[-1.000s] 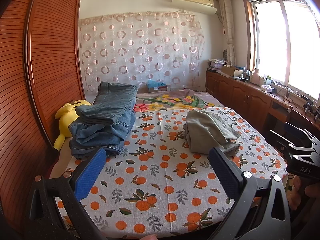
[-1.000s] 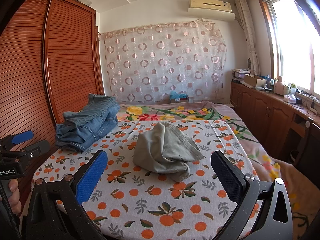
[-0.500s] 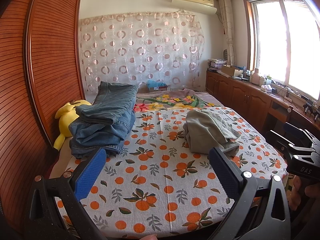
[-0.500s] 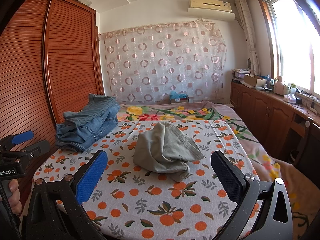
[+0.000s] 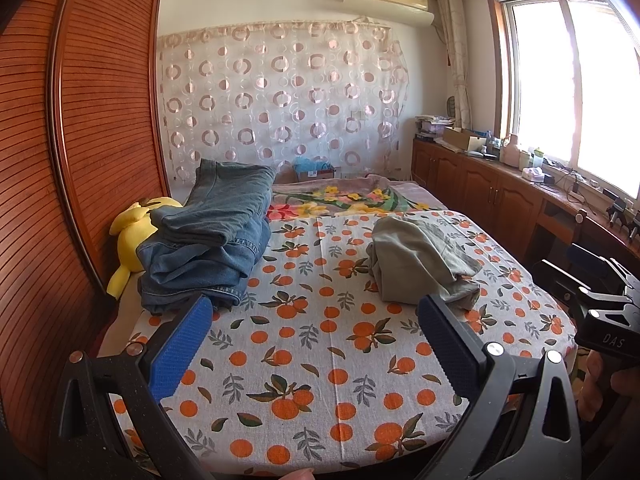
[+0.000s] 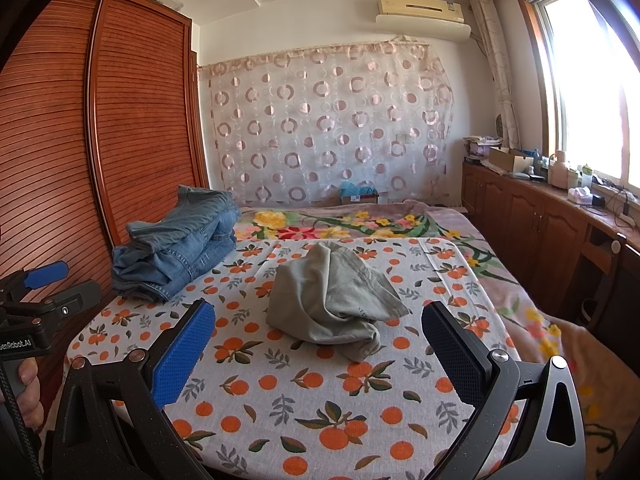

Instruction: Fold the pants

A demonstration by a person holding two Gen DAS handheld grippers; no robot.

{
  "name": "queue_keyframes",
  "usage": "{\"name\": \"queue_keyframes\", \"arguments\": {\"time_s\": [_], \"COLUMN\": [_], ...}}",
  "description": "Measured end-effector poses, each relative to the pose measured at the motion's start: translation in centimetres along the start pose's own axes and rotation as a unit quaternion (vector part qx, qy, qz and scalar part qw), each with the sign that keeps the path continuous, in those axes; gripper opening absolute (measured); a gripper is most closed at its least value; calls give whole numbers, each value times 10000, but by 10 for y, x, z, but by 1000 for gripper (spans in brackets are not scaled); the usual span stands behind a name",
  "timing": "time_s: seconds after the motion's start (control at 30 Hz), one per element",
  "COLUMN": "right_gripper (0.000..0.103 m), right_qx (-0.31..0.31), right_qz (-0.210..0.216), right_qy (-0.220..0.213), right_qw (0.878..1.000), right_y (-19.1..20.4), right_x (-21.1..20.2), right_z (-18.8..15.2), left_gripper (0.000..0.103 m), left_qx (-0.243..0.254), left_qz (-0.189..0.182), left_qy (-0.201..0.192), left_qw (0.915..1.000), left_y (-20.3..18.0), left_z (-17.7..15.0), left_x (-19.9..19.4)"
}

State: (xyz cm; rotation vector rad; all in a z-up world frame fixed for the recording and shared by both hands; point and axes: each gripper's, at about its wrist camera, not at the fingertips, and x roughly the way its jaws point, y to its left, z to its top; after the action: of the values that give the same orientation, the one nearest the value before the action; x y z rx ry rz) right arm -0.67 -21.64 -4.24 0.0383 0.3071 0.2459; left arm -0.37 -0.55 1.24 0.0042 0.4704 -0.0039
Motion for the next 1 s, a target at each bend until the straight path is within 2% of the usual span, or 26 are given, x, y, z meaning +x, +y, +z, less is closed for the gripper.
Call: {"name": "queue_keyframes", "arguments": {"time_s": [0.13,0.17,0.4,0.5,0.6,0.73,0.77,1.0], "right_gripper": [103,103,103,99,92,77,71,46], "right_qx": [17,16,-64,-91,-171,-273,-303,-431], "right_qz": [59,64,99,191,239,405,456,745], "right_qy": [51,66,206,279,402,665,748,1490], "right_qw": [10000,10000,9997,9994,9988,9966,9957,9851], "right_y": [-3,-4,-14,-18,-21,-22,-22,-23], "right_x": [3,5,22,32,46,62,68,120], "right_z": [-1,-1,0,2,5,8,8,12], "left_gripper": [103,103,103,103,103,103,103,103], "left_qx": [3,8,47,74,70,44,37,59], "left_qz": [-31,-50,-97,-142,-152,-213,-243,-548], "left_qy": [110,143,475,546,625,704,734,962], "left_qw": [9999,9999,9988,9984,9979,9973,9970,9938], "left_y": [-4,-2,5,10,15,21,22,23], "left_z": [-3,-17,-29,-32,-34,-37,-38,-40], "left_x": [3,14,41,50,58,68,72,100]}}
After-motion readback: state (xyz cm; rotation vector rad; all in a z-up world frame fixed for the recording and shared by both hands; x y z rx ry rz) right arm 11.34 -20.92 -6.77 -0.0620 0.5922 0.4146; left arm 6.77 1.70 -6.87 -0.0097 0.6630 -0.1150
